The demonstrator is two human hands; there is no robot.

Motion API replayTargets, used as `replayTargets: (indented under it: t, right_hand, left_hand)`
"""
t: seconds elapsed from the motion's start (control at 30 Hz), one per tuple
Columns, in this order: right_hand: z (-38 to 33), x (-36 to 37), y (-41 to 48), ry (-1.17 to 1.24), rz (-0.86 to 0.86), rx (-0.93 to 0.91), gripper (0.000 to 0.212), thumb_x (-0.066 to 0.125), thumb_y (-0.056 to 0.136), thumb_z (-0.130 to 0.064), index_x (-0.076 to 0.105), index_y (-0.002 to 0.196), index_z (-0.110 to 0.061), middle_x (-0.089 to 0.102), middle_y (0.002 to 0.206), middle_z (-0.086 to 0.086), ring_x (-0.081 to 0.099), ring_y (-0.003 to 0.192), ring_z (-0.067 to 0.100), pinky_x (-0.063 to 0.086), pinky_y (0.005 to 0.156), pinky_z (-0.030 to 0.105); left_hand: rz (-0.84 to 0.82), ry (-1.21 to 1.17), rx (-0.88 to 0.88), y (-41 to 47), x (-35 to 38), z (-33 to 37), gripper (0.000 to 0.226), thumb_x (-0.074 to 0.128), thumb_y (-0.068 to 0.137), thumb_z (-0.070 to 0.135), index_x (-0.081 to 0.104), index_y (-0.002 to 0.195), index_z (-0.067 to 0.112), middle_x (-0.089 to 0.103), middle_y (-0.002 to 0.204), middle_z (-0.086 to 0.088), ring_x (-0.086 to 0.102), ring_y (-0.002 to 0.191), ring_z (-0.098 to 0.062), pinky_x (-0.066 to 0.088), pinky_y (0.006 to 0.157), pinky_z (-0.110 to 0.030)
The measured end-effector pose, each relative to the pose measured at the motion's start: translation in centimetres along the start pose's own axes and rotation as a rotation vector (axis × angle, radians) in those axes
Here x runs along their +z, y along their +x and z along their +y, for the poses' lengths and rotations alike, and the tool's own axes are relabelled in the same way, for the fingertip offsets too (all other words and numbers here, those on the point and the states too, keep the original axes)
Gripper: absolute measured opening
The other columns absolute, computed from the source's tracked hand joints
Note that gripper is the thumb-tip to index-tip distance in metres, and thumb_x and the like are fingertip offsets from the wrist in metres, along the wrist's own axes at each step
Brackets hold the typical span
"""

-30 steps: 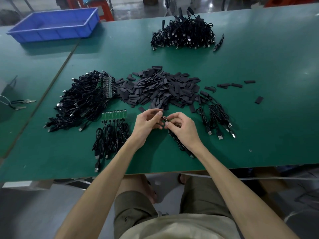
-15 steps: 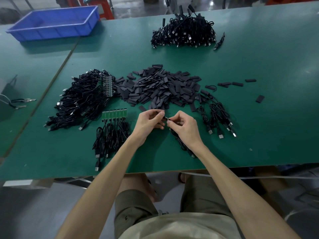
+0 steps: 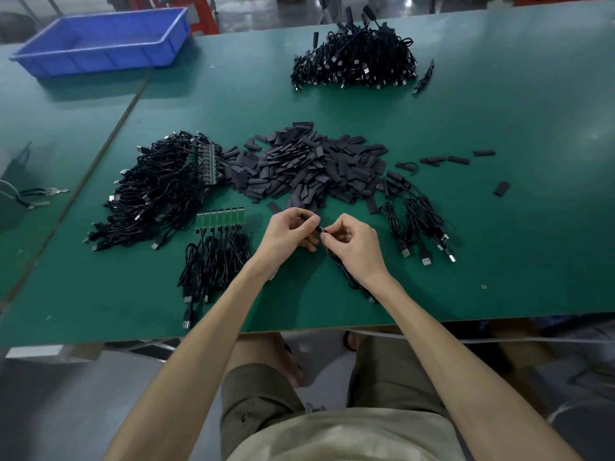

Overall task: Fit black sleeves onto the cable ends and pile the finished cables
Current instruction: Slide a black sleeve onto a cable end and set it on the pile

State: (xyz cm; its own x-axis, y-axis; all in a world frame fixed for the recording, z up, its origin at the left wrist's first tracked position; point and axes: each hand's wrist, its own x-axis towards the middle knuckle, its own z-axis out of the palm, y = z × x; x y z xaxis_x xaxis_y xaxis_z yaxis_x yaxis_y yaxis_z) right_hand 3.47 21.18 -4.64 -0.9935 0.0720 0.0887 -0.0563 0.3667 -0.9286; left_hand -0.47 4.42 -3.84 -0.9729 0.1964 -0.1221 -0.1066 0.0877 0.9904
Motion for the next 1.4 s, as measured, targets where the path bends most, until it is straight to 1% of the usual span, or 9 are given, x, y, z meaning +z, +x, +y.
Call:
replayTargets:
  t: [0.13, 0.23, 0.3, 0.43, 0.53, 0.83, 1.03, 1.2, 1.4]
  right_hand:
    - [-0.1, 0.2, -0.1, -0.061, 0.004, -0.036, 0.018, 0.076, 0.091, -0.023, 0.062, 0.082, -0.016, 0.069, 0.072, -0.006, 0.065, 0.067, 0.008, 0.054, 0.063, 0.029]
    - [-0.1, 0.3, -0.1, -0.041, 0.015, -0.031, 0.015, 0.076, 0.091, -0.025, 0.064, 0.087, -0.018, 0.071, 0.076, -0.007, 0.067, 0.07, 0.006, 0.055, 0.065, 0.023]
    - [-0.2, 0.2, -0.1, -0.017, 0.026, -0.02, 0.012, 0.076, 0.091, -0.024, 0.066, 0.092, -0.017, 0.073, 0.077, -0.006, 0.068, 0.071, 0.007, 0.056, 0.067, 0.024]
    - [-0.3, -0.2, 0.2, 0.046, 0.036, 0.022, 0.008, 0.076, 0.09, -0.022, 0.072, 0.095, -0.017, 0.076, 0.08, -0.004, 0.073, 0.076, 0.009, 0.06, 0.073, 0.029]
    - [-0.3, -0.2, 0.3, 0.076, 0.007, 0.038, 0.006, 0.077, 0.089, -0.02, 0.074, 0.093, -0.016, 0.078, 0.082, -0.002, 0.075, 0.08, 0.011, 0.062, 0.081, 0.037]
    - [-0.1, -0.5, 0.3, 0.131, -0.064, 0.026, 0.008, 0.081, 0.087, -0.012, 0.074, 0.088, -0.016, 0.079, 0.081, 0.0, 0.077, 0.082, 0.018, 0.062, 0.086, 0.047]
    - [0.1, -0.5, 0.3, 0.139, -0.078, 0.028, 0.006, 0.081, 0.088, -0.013, 0.076, 0.091, -0.013, 0.079, 0.081, 0.0, 0.077, 0.082, 0.017, 0.062, 0.086, 0.044]
    - [-0.1, -0.4, 0.3, 0.139, -0.07, 0.016, 0.006, 0.076, 0.093, -0.021, 0.076, 0.096, -0.015, 0.08, 0.082, -0.004, 0.076, 0.085, 0.01, 0.062, 0.086, 0.036]
    - [-0.1, -0.4, 0.3, 0.104, -0.067, 0.012, 0.011, 0.072, 0.097, -0.025, 0.075, 0.094, -0.015, 0.079, 0.08, -0.005, 0.076, 0.081, 0.008, 0.061, 0.085, 0.035]
  left_hand:
    - [0.026, -0.004, 0.003, -0.1, 0.2, 0.1, 0.019, 0.069, 0.097, 0.019, 0.066, 0.098, 0.0, 0.073, 0.08, -0.012, 0.068, 0.066, -0.023, 0.057, 0.06, -0.028]
    - [0.043, -0.016, -0.017, -0.1, 0.3, 0.1, 0.024, 0.068, 0.098, 0.024, 0.065, 0.094, 0.0, 0.073, 0.078, -0.011, 0.067, 0.065, -0.021, 0.056, 0.058, -0.028]
    - [0.014, -0.052, -0.045, 0.0, 0.1, 0.2, 0.025, 0.066, 0.099, 0.025, 0.065, 0.095, 0.001, 0.074, 0.081, -0.014, 0.066, 0.066, -0.022, 0.056, 0.059, -0.029]
    - [-0.106, -0.097, -0.066, 0.2, -1.2, 0.5, 0.026, 0.061, 0.102, 0.02, 0.061, 0.109, -0.005, 0.072, 0.089, -0.02, 0.066, 0.07, -0.027, 0.058, 0.063, -0.032]
    - [-0.154, -0.114, -0.069, 0.1, -2.0, 0.5, 0.026, 0.061, 0.102, 0.02, 0.062, 0.108, -0.005, 0.071, 0.09, -0.022, 0.066, 0.073, -0.028, 0.058, 0.066, -0.032]
    - [-0.202, 0.017, 0.052, 0.1, -1.7, 0.1, 0.017, 0.058, 0.102, 0.009, 0.06, 0.102, -0.008, 0.07, 0.085, -0.024, 0.068, 0.071, -0.028, 0.06, 0.065, -0.032]
    - [-0.194, 0.078, 0.077, 0.1, -1.5, -0.3, 0.017, 0.056, 0.103, 0.009, 0.06, 0.102, -0.007, 0.071, 0.085, -0.022, 0.069, 0.071, -0.025, 0.059, 0.064, -0.03]
    - [-0.108, -0.012, 0.04, -0.1, -1.5, -0.3, 0.033, 0.05, 0.107, 0.022, 0.064, 0.102, -0.007, 0.072, 0.085, -0.02, 0.068, 0.07, -0.024, 0.058, 0.062, -0.029]
    - [-0.134, -0.084, 0.021, -0.1, -1.8, -0.4, 0.028, 0.055, 0.105, 0.02, 0.066, 0.106, -0.006, 0.073, 0.09, -0.017, 0.067, 0.077, -0.023, 0.058, 0.067, -0.028]
